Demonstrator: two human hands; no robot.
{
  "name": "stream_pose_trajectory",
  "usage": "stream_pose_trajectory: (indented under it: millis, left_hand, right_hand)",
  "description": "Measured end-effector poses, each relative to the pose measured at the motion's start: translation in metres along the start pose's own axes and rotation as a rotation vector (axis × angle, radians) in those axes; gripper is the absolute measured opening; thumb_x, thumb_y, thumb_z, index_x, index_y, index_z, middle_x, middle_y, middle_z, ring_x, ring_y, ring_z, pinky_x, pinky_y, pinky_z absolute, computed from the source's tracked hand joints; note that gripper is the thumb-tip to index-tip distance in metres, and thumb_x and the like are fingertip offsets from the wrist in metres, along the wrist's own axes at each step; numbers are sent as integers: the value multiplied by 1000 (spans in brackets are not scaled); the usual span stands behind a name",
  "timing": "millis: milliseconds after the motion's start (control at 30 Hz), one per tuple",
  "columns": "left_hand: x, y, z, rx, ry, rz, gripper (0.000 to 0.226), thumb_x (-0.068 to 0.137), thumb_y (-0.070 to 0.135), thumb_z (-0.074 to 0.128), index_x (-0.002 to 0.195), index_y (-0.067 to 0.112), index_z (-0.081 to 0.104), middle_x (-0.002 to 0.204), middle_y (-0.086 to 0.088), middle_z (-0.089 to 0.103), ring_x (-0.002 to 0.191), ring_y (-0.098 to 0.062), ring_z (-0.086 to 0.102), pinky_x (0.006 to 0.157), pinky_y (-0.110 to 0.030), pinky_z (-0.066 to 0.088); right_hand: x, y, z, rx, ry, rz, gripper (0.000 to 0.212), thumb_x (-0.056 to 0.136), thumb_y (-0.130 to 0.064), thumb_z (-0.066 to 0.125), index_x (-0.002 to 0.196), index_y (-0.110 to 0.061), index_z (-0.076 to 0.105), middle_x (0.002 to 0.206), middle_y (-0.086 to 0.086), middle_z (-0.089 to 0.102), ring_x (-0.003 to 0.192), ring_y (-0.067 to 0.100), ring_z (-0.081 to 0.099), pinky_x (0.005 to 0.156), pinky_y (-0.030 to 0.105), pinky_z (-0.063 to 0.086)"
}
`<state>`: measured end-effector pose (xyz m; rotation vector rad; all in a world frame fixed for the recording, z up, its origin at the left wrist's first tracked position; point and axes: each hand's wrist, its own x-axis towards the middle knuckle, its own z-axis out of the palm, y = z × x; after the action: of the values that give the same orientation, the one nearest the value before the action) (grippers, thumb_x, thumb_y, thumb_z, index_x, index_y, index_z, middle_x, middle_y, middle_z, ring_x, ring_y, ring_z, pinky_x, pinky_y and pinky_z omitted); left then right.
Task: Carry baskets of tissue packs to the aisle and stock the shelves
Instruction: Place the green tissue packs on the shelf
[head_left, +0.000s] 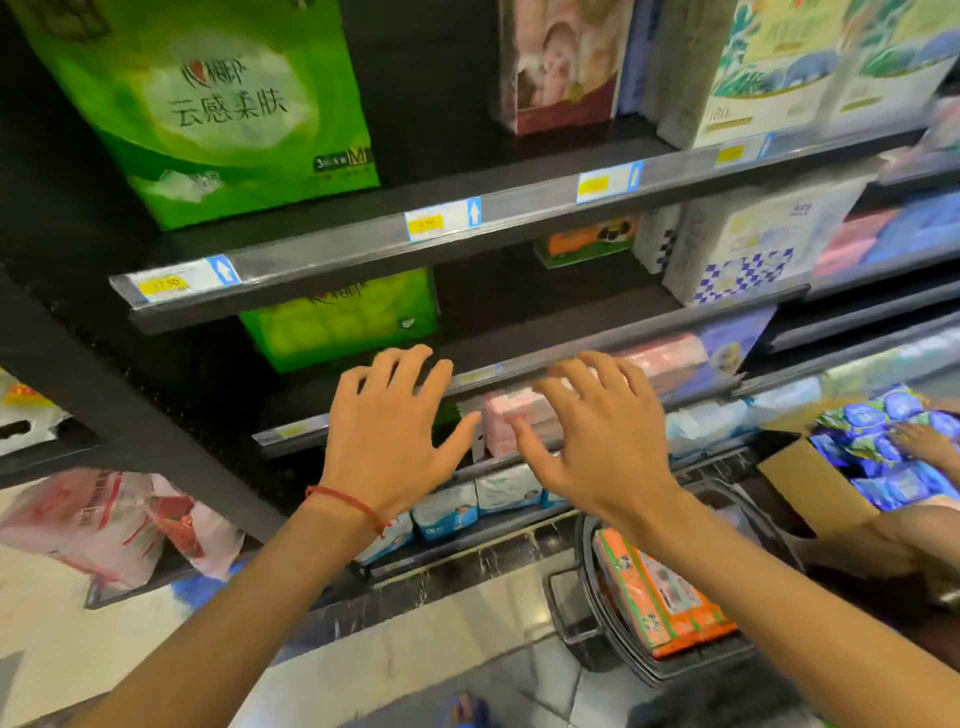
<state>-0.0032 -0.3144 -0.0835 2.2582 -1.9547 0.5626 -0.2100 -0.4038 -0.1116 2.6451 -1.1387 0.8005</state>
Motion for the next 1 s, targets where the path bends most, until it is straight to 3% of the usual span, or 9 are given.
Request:
stream_pose_trajectory:
  millis: [367,533,667,1000]
  left_hand:
    - [-13,59,42,-161,-44,583,60,92,64,44,130,21,59,132,-8,58,118,-31,53,87,-45,44]
    - [-36,75,57,-248,-69,851,62,89,62,44,128,18,63,130,-10,61,115,-34,57,90,-45,40]
    - [-59,98,64,-336,-79,1016,62,90,61,48,131,17,61,133,-10,60,119,-33,55,91,-46,46]
    - [-109,218,65,-335,-147,1414,57,92,60,48,130,20,59,137,-7,57,124,-31,52,91,-46,44]
  right_hand:
    - [-139,-17,-14,-262,-109,324,41,91,-51,61,99,-12,73,104,8,70,108,35,61,96,46,42]
    - [-196,-56,-19,-357,-119,586,37,87,-48,62,97,-14,74,108,8,71,109,35,62,95,45,42]
    - [-244,-84,-26,-415,-150,806,36,89,-49,61,99,-16,72,104,6,69,108,34,60,90,45,41]
    - [-371,-100,-54,-507,-165,1218,37,88,-45,60,97,-13,76,100,5,71,104,32,64,92,44,43]
